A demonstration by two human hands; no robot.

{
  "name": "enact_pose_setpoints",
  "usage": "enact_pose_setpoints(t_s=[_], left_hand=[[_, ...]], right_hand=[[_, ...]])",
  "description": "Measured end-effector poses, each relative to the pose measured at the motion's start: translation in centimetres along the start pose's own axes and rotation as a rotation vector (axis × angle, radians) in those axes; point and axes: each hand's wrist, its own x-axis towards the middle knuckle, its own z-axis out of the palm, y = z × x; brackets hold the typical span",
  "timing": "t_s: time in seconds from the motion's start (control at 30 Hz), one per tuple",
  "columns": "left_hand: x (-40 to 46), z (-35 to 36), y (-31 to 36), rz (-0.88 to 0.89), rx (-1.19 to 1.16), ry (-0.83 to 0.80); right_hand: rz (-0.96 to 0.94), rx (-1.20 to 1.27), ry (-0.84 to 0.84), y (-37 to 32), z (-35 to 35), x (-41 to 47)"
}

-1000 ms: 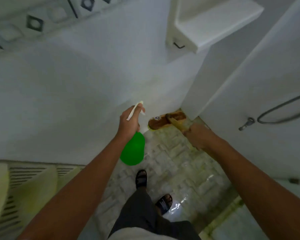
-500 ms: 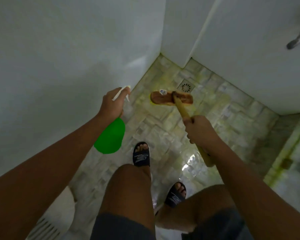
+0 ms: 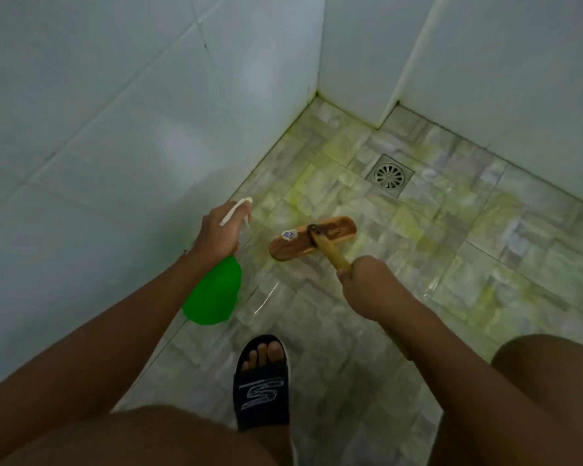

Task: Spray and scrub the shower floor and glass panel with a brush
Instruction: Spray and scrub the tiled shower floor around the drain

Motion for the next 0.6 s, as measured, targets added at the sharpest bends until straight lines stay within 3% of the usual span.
enact_pose_setpoints(t_s=[0.47, 0.6], left_hand=[[1.2, 2.2, -0.5, 0.143, -0.131, 0.01], [0.9, 2.4, -0.2, 0.15, -0.037, 0.118]], right_hand=[[0.027, -0.011, -0.043, 1.0, 0.4, 2.4], [0.021, 0.01, -0.044, 0.9, 0.3, 2.4]])
